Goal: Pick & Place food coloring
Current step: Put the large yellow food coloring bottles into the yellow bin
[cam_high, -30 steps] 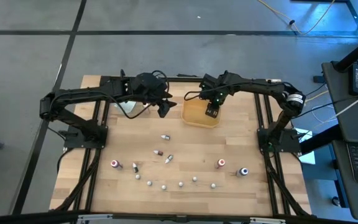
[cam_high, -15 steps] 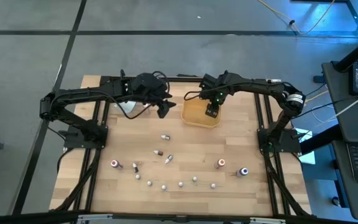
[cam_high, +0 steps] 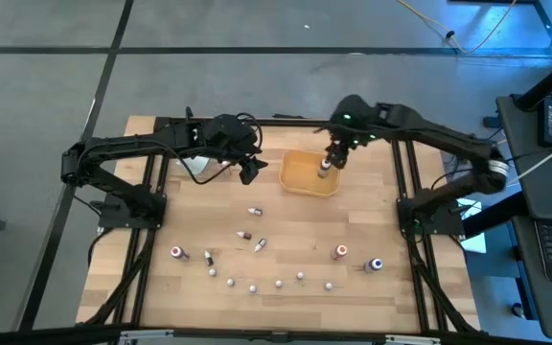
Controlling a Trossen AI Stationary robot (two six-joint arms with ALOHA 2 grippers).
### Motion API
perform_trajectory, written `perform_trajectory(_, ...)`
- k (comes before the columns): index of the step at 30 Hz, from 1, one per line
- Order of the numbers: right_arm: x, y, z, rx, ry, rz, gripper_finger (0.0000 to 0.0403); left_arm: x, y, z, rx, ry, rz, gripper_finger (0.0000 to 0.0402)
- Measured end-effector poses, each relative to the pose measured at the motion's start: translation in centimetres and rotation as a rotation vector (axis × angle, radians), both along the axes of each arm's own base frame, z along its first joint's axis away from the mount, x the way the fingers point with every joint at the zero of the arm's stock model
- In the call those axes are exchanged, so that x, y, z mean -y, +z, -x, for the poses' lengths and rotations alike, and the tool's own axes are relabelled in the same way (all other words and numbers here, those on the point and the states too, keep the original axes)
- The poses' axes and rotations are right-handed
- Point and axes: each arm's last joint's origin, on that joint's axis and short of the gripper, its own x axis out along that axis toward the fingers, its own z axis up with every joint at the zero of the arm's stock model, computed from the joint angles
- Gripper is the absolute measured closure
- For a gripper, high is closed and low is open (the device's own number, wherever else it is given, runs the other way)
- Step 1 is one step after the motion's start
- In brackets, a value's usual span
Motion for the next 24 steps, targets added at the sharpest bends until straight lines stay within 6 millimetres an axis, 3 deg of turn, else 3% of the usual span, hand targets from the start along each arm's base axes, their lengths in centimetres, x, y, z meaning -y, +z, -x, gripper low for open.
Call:
perform_trajectory(4,-2.3,2.1,1.8,0.179,-0.001,0.079,0.0203,-0.1,0.0,0.0,-0.020,-0.067,-0.076,0.0167)
perform_trajectory(8,-3.8,2.5,2.7,0.275,0.023,0.089,0.0203,-0.1,0.0,0.0,-0.034,-0.104,-0.129,0.0167)
perform_trajectory(16,-4.7,1.3,2.9,0.261,0.053,0.079,0.0203,0.1,-0.6,0.5,-0.119,-0.138,-0.144,0.0167)
perform_trajectory(20,-4.6,0.3,2.8,0.246,0.038,0.059,0.0203,-0.1,-1.4,1.4,-0.271,-0.039,-0.176,0.0167)
perform_trajectory(24,-4.6,-0.4,2.6,0.226,0.034,0.049,0.0203,-0.1,-1.6,1.8,-0.310,0.014,-0.168,0.0167)
